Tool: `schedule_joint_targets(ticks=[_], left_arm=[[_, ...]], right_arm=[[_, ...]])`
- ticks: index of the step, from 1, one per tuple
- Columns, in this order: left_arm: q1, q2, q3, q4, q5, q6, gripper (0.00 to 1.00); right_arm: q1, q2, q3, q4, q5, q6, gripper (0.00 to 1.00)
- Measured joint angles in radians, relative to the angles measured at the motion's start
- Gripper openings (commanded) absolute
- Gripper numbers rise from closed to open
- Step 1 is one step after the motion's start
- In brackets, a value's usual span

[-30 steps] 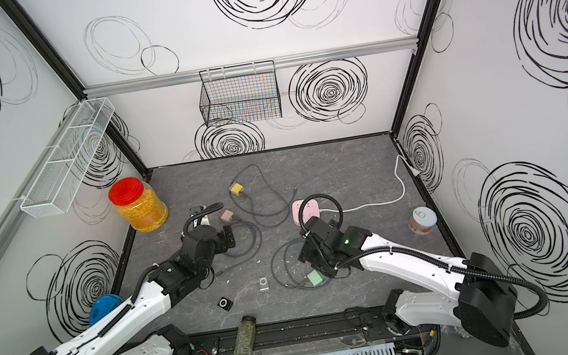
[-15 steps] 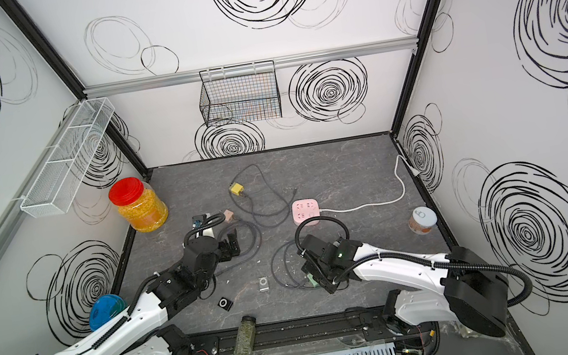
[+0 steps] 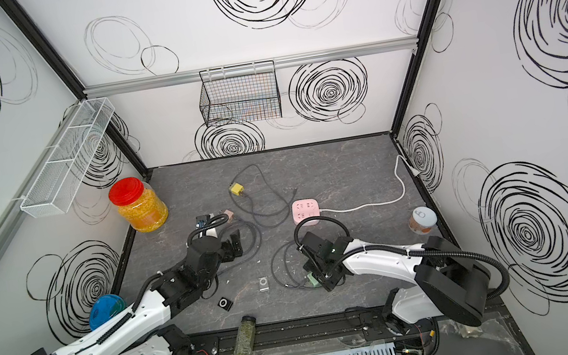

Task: Charge mp3
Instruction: Pick up the plug from the center of the board.

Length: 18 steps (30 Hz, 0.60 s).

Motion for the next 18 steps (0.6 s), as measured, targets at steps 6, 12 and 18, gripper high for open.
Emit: schedule_joint_targets(ticks=[6,12,18], left_arm=[[-0.006,0.001,0.0,0.0,0.004,0.0,0.98],[-0.006,0.001,0.0,0.005,0.029,0.007,0.98],[-0.005,-0.01,0.003,0.047,0.203,0.071,0.98]], right_arm=[[-0.027,0.0,-0.004,0.014,-0.042,-0.002,0.43],[-0.065,0.015,0.006,0.021,-0.087,-0.046,0.21],[-0.156,0.015,0.068,-0.002,-0.092,-0.143,0.12]])
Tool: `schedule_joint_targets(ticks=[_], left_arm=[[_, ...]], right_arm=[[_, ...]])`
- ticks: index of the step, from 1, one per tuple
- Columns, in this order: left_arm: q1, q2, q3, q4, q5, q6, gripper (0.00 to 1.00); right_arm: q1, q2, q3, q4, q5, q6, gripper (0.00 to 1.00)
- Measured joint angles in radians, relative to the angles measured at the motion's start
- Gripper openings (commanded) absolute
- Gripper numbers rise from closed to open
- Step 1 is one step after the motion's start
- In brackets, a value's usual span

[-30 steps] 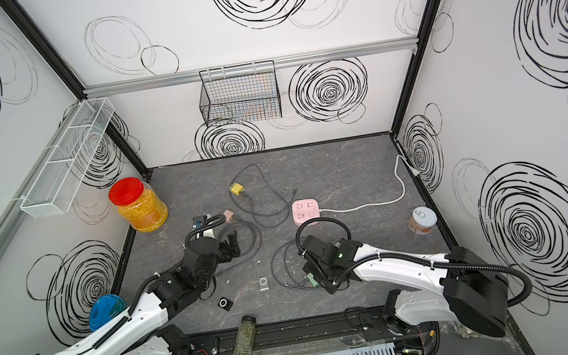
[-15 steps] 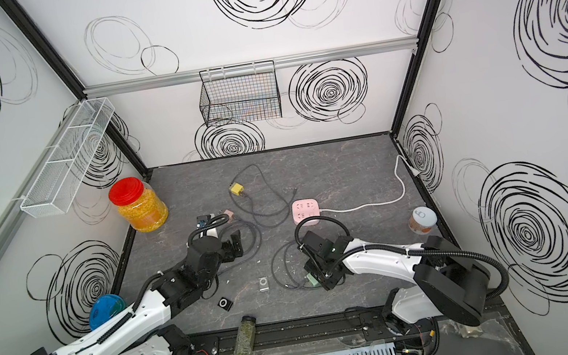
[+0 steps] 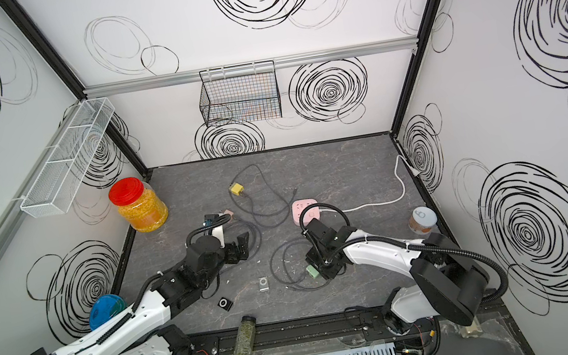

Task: Charge mp3
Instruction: Pick up the plug from the center of the board.

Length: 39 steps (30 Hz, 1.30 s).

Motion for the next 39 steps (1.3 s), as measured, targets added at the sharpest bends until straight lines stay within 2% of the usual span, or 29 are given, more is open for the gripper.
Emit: schedule_joint_targets(ticks=[4,8,12,15,20,25,29,39], left_arm=[[0.015,-0.051,0.028,-0.003,0.173,0.031,0.97],[0.026,-0.068,0.13,-0.002,0.345,0.021,0.91],[0.026,-0.051,0.198,0.005,0.435,-0.026,0.82],[0.023,-0.014,0.218,0.006,0.478,-0.055,0.71],[-0.02,0.113,0.252,0.035,0.571,-0.074,0.69],[-0.065,0.27,0.263,0.146,0.63,-0.143,0.66],[-0.068,0.366,0.264,0.217,0.626,-0.194,0.66],[-0.045,0.442,0.22,0.541,0.568,-0.327,0.6]], right_arm=[[-0.069,-0.034,0.09,0.014,-0.001,-0.063,0.07],[-0.121,-0.056,0.164,0.08,0.0,-0.103,0.07],[-0.159,-0.053,0.225,0.14,-0.001,-0.129,0.06],[-0.19,-0.04,0.245,0.212,-0.03,-0.127,0.04],[-0.233,0.006,0.247,0.296,-0.079,-0.115,0.04],[-0.233,0.019,0.253,0.339,-0.114,-0.109,0.03],[-0.237,0.019,0.253,0.382,-0.15,-0.092,0.03],[-0.277,0.002,0.253,0.426,-0.208,-0.063,0.0]])
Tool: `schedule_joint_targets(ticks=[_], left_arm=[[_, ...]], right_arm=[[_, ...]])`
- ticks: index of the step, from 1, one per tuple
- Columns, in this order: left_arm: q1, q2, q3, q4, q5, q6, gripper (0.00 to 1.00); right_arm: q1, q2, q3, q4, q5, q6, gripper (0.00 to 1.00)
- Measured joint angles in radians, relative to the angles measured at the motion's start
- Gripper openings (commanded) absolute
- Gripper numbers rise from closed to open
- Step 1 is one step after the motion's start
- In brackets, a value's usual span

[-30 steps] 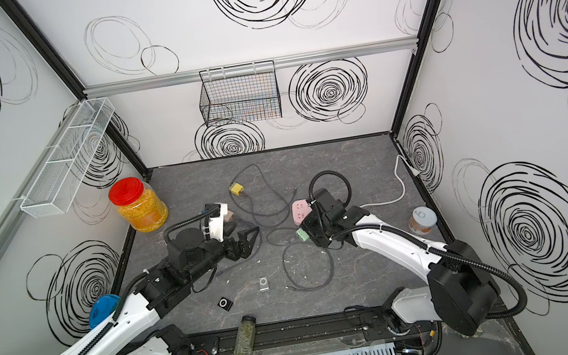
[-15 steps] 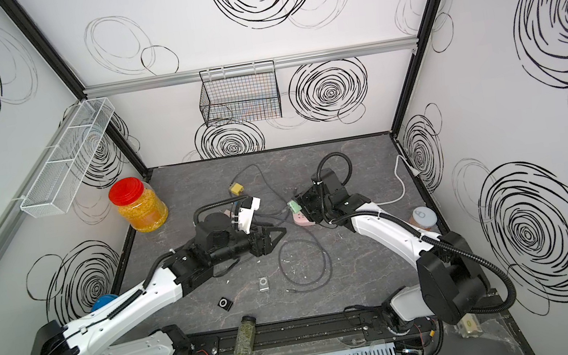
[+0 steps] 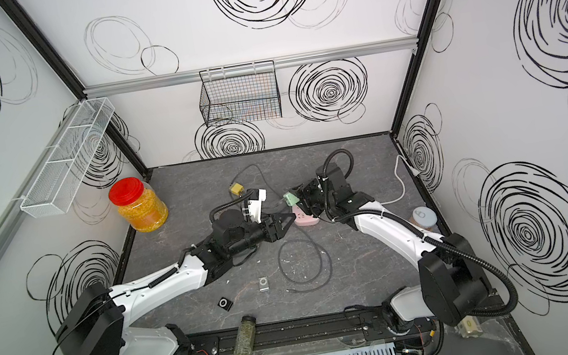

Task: Charge mp3
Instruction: Pick up the plug from the center of the board.

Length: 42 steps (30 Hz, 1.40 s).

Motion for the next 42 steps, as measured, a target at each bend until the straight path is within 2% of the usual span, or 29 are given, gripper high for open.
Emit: schedule_joint_targets(ticks=[4,14,24,35,42], left_arm=[[0.012,0.036,-0.001,0.068,-0.028,-0.02,0.6],[0.018,0.134,0.032,0.105,-0.113,-0.042,0.55],[0.009,0.222,0.18,0.1,-0.16,-0.014,0.51],[0.005,0.266,0.198,0.082,-0.165,-0.008,0.48],[0.005,0.292,0.22,0.085,-0.139,0.013,0.51]], right_arm=[[-0.013,-0.025,-0.008,0.011,-0.018,0.012,0.0],[-0.023,-0.071,-0.037,0.032,-0.04,0.034,0.0],[-0.051,-0.063,-0.076,0.082,-0.08,0.072,0.0],[-0.076,-0.064,-0.099,0.087,-0.096,0.074,0.0],[-0.089,-0.064,-0.1,0.087,-0.101,0.073,0.01]])
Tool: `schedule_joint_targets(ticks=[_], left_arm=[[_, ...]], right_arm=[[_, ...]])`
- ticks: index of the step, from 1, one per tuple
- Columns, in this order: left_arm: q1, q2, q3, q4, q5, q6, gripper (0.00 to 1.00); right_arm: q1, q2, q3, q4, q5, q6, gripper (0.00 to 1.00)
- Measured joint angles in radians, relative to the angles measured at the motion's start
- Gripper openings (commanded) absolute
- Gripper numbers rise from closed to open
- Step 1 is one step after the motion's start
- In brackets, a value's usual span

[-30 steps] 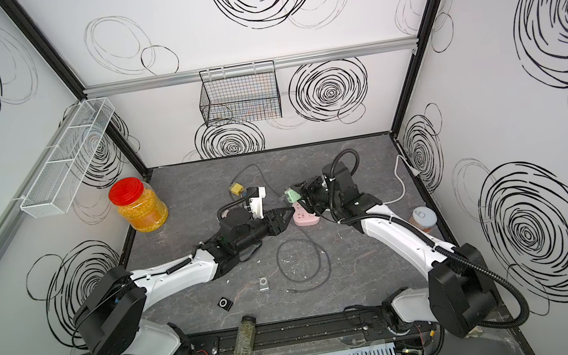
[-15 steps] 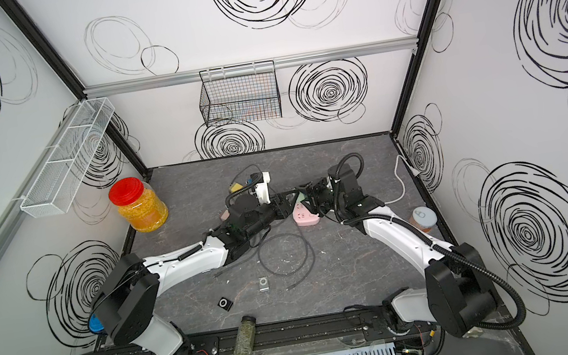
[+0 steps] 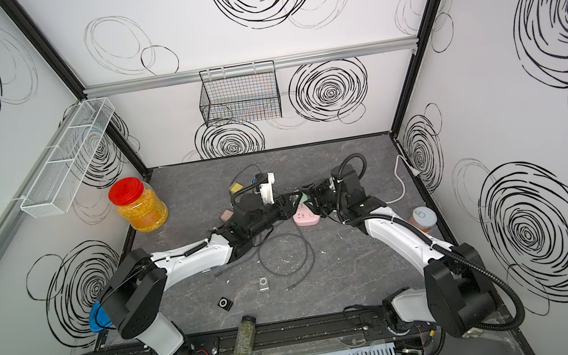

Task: Charge mp3
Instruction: Pick up the plug from the center of the board.

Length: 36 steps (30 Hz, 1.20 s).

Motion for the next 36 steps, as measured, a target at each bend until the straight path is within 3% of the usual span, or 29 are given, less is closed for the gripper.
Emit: schedule_joint_targets(ticks=[4,7,13,17,21,24,26,30,36], left_arm=[[-0.009,0.005,0.007,-0.002,0.018,0.038,0.51],[-0.013,0.005,0.017,-0.01,0.02,0.065,0.44],[-0.013,0.006,0.019,-0.024,0.02,0.08,0.39],[-0.011,0.011,0.019,-0.027,0.022,0.086,0.25],[-0.011,0.013,0.021,-0.034,0.024,0.087,0.17],[-0.012,0.013,0.03,-0.064,0.029,0.087,0.16],[-0.013,0.013,0.056,-0.114,0.037,0.102,0.16],[-0.013,0.021,0.145,-0.272,0.059,0.153,0.16],[-0.013,0.044,0.304,-0.541,0.009,0.23,0.13]], right_arm=[[-0.001,0.0,0.0,0.0,-0.02,-0.002,0.01],[-0.004,0.0,0.0,0.0,-0.027,-0.003,0.01],[-0.007,0.0,0.0,-0.006,-0.033,-0.014,0.01],[-0.011,-0.002,0.0,-0.011,-0.034,-0.021,0.04],[-0.013,-0.002,0.002,-0.022,-0.035,-0.048,0.25],[-0.015,-0.002,0.012,-0.056,-0.034,-0.094,0.57],[-0.019,-0.003,0.02,-0.087,-0.034,-0.133,0.7],[-0.053,-0.044,0.023,-0.172,-0.005,-0.251,0.78],[-0.174,-0.14,0.023,-0.3,0.148,-0.463,0.77]])
